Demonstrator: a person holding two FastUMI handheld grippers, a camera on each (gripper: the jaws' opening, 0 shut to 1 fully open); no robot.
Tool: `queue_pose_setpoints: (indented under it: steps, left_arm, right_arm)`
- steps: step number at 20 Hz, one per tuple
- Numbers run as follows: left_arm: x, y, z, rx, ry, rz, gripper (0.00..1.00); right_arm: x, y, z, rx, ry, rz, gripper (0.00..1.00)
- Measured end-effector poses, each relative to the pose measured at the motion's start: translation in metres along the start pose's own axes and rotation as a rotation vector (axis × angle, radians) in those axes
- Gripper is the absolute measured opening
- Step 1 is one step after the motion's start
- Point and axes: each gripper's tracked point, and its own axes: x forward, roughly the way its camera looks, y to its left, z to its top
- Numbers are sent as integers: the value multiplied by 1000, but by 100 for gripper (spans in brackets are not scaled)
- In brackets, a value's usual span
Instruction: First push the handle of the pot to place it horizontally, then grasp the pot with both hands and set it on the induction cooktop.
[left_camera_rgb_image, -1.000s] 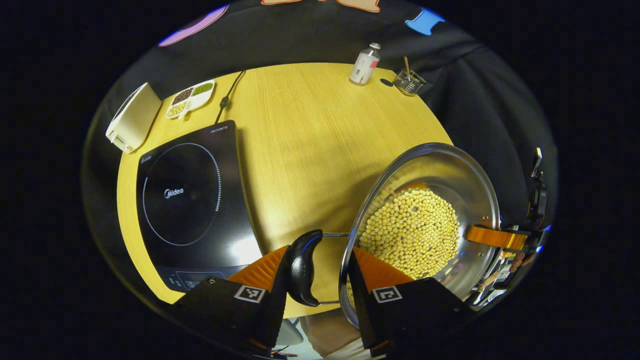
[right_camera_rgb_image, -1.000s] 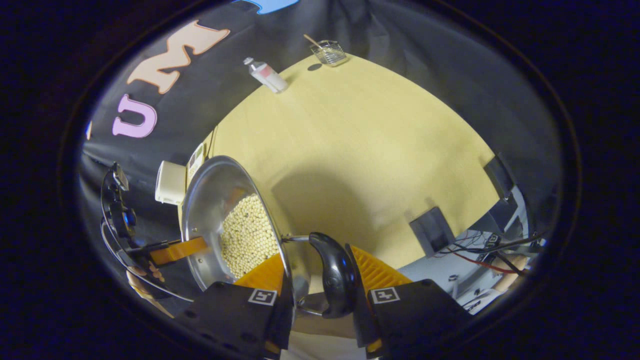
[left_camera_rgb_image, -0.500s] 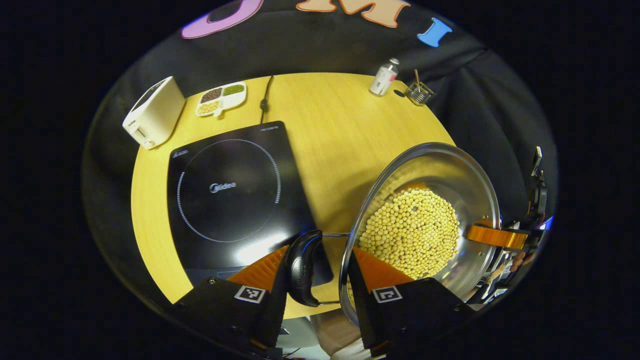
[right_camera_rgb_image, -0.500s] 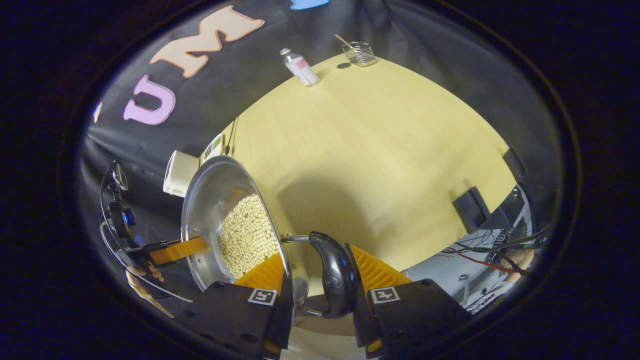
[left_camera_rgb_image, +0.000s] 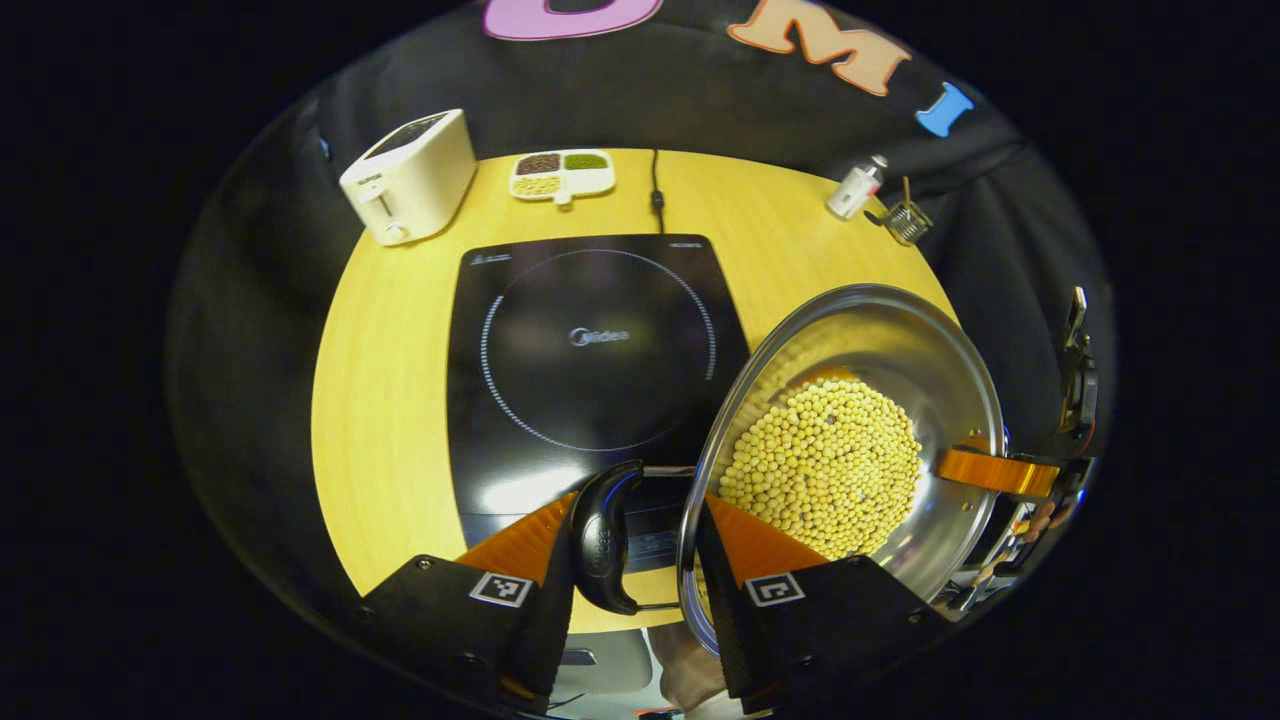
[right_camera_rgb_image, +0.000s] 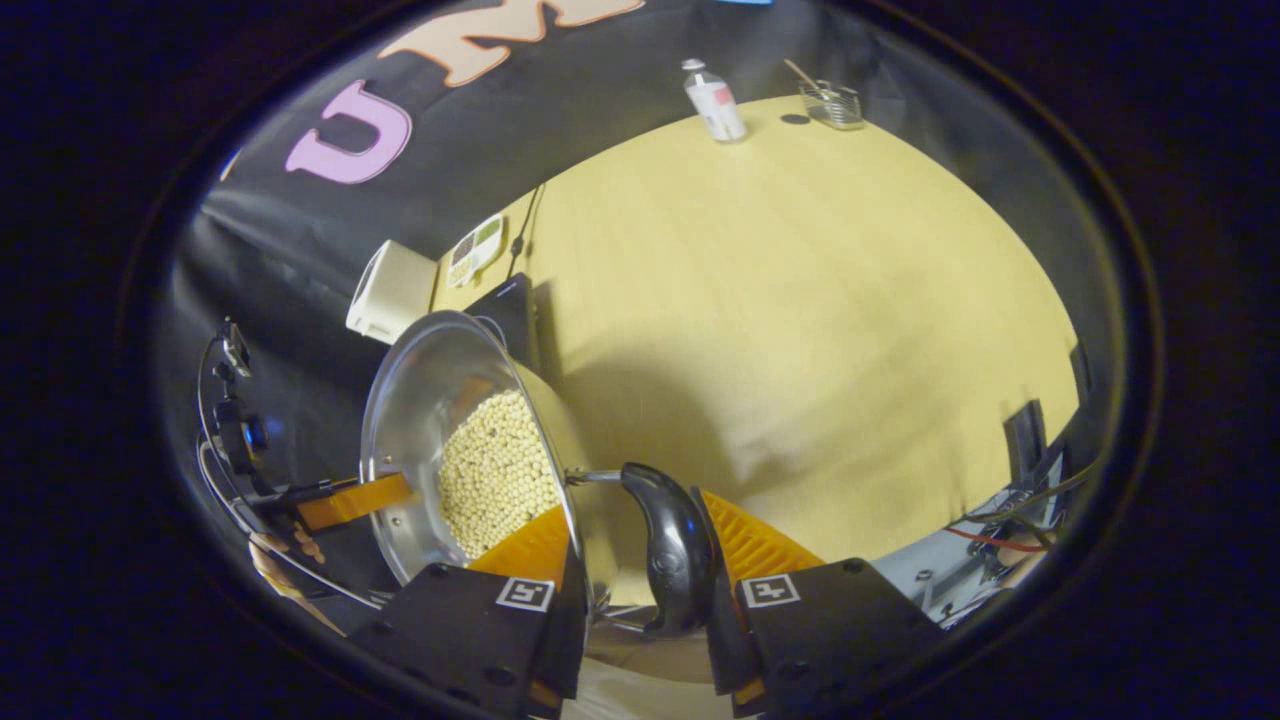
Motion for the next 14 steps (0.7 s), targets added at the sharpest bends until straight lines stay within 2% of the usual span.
queue_pose_setpoints:
  steps: [10, 14]
  left_arm:
    - [6, 77, 34, -19, -56, 104, 64]
    - [-6, 75, 33, -24, -73, 138, 63]
  right_arm:
    - [60, 65, 22, -47, -14, 47, 53]
    - [78, 76, 33, -53, -17, 58, 55]
